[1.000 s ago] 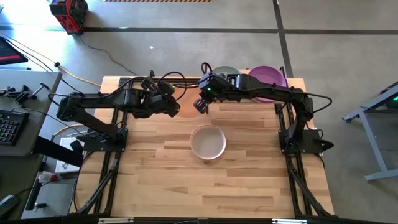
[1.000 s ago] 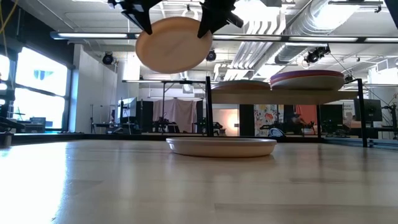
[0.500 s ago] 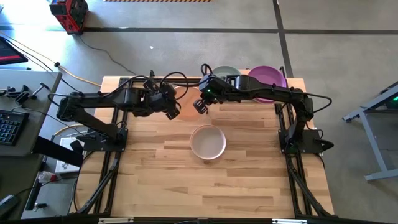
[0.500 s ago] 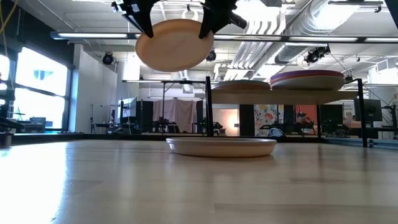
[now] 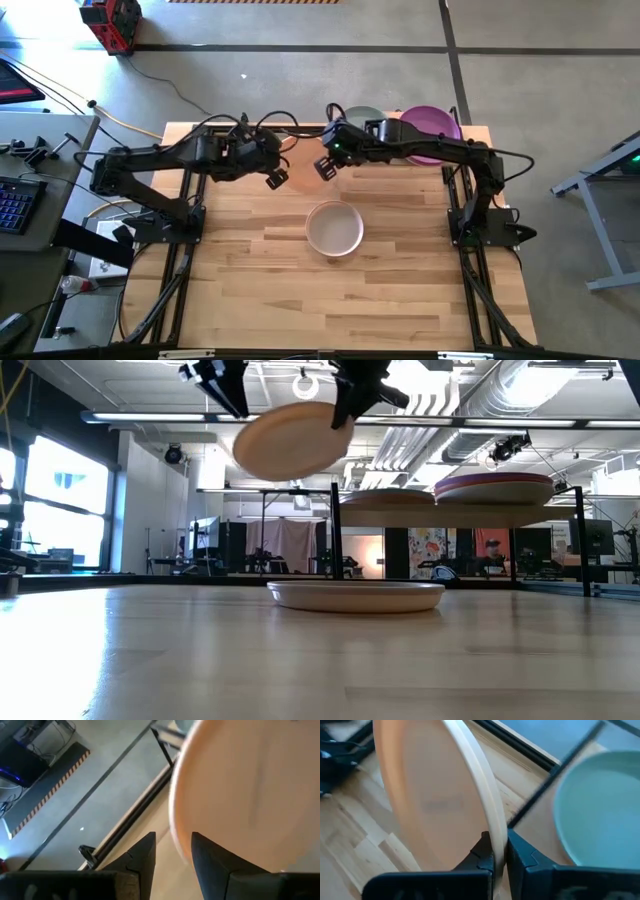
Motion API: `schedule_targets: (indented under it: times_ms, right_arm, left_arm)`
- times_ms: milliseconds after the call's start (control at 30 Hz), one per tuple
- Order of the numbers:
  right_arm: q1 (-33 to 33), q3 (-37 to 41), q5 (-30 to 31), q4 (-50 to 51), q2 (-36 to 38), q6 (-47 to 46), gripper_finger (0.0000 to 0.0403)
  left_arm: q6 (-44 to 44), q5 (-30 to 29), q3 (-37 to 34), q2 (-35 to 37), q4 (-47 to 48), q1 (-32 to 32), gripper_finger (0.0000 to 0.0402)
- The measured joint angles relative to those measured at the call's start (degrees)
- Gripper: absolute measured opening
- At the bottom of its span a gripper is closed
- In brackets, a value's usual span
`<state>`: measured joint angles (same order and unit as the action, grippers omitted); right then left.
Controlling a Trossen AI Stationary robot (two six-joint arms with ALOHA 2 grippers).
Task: Place and stack plates onto a shelf
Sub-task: Stack the light orange plate on top of the blue plate on the shelf
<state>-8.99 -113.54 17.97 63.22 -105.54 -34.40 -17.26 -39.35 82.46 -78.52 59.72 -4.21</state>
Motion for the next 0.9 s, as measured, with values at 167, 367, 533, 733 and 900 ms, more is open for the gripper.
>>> schedule_targets:
  times_ms: [167, 367, 533, 733, 900]
  right_arm:
    - [-1.27, -0.02, 0.01, 3.46, 0.83, -1.67, 0.0001]
    - [-5.91, -0.02, -0.25, 4.59, 2.69, 0.93, 0.0001]
    - [-12.69, -0.03, -5.13, 4.78, 4.77, 5.42, 0.0001]
    - [-23.00, -0.02, -14.88, 4.75, 6.41, 12.44, 0.0001]
    - [-32.13, -0.02, -26.41, 4.85, 6.41, 16.86, 0.0001]
  left_arm:
    - [2.39, -0.77, 3.47, 2.02, -0.18, -0.02, 0.0111]
    - [4.44, -0.87, 5.01, 4.34, -0.08, 0.02, 0.0111]
    - [4.44, -0.68, 5.09, 5.33, -0.03, 0.02, 0.0111]
    - [4.19, -0.27, 5.09, 5.38, 0.22, 0.07, 0.0111]
    - [3.63, -0.25, 5.07, 5.36, 0.24, 0.07, 0.0111]
